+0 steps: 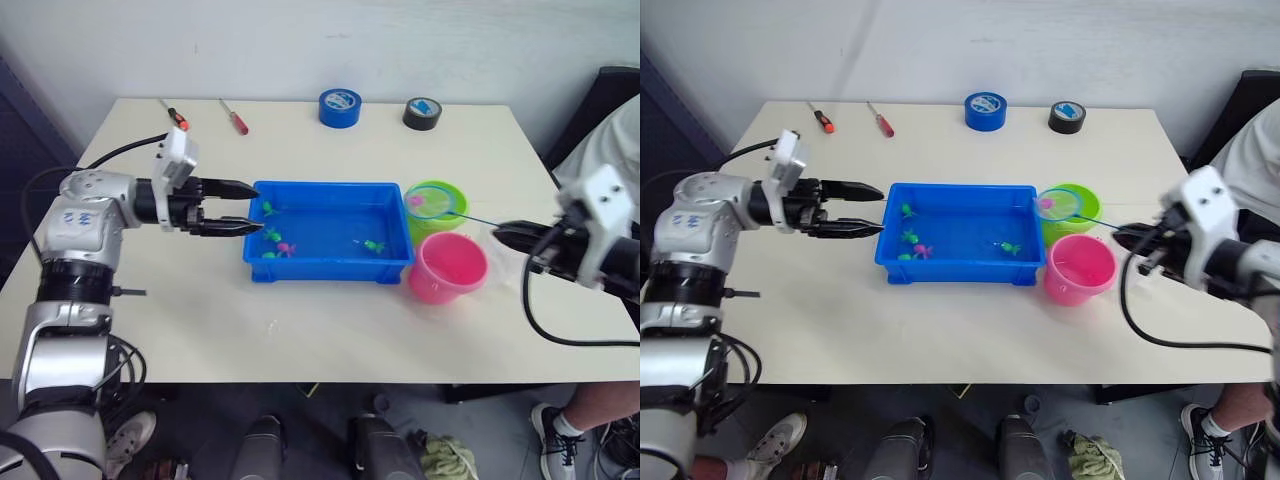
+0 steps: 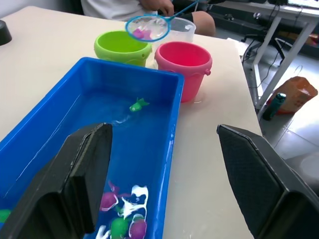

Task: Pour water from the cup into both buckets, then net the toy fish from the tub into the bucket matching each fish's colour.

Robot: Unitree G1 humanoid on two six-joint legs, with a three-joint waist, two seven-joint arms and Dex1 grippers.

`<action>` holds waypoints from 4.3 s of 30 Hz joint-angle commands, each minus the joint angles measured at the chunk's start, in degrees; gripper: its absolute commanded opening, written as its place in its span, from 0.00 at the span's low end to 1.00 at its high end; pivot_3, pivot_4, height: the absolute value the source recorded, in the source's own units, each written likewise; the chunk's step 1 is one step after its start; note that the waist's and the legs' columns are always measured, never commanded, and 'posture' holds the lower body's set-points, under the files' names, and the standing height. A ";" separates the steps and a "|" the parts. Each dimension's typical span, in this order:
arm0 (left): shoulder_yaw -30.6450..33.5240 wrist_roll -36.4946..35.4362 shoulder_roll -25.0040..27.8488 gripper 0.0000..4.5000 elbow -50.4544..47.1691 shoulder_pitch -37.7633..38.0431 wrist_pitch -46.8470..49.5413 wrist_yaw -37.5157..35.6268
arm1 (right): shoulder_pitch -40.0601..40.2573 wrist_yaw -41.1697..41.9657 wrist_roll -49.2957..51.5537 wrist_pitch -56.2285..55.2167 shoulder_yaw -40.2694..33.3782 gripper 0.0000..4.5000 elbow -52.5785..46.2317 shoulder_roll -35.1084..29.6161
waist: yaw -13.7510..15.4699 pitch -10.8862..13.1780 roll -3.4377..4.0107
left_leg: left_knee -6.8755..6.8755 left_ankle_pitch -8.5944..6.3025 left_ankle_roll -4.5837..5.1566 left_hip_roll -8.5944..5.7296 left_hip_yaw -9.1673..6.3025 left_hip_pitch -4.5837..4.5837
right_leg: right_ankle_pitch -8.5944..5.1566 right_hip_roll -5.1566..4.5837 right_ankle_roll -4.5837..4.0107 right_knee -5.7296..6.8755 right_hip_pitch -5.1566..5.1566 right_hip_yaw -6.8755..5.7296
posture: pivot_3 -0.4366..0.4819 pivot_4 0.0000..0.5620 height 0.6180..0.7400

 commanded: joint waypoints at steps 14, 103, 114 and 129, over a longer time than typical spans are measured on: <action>-0.95 6.84 -6.73 0.82 19.06 -11.79 -11.15 -6.06 | 25.27 -4.58 -8.18 -12.58 -7.91 0.00 -15.15 -1.88 | -0.46 0.00 0.00 | 0.03 0.00 0.00 -0.08 0.05 0.02 | 0.04 0.02 0.09 -0.02 0.03 0.05 | 0.48 0.27 0.95; 0.25 7.11 -5.95 0.82 15.94 -9.00 -10.57 -4.94 | 46.70 -57.69 -115.93 -64.08 16.18 0.00 -4.83 21.59 | -0.43 -0.01 -0.03 | -0.01 0.08 -0.14 -0.13 0.18 0.55 | 0.04 0.05 0.09 0.25 0.35 0.13 | 0.48 0.27 0.95; 0.34 7.03 -5.38 0.82 14.68 -7.90 -10.13 -4.76 | 45.00 -56.92 -114.68 -63.46 17.09 0.00 -4.53 22.30 | -0.42 -0.02 -0.03 | 0.00 0.08 -0.14 -0.12 0.18 0.57 | 0.04 0.05 0.08 0.27 0.36 0.15 | 0.48 0.27 0.95; 0.39 7.05 -4.87 0.82 13.16 -6.93 -9.56 -4.61 | 46.90 -57.33 -112.94 -63.44 17.69 0.00 -4.90 21.22 | -0.51 -0.02 -0.03 | -0.06 0.06 -0.16 -0.12 0.16 0.90 | -0.01 0.04 -0.01 0.22 0.71 0.10 | 0.48 0.27 0.95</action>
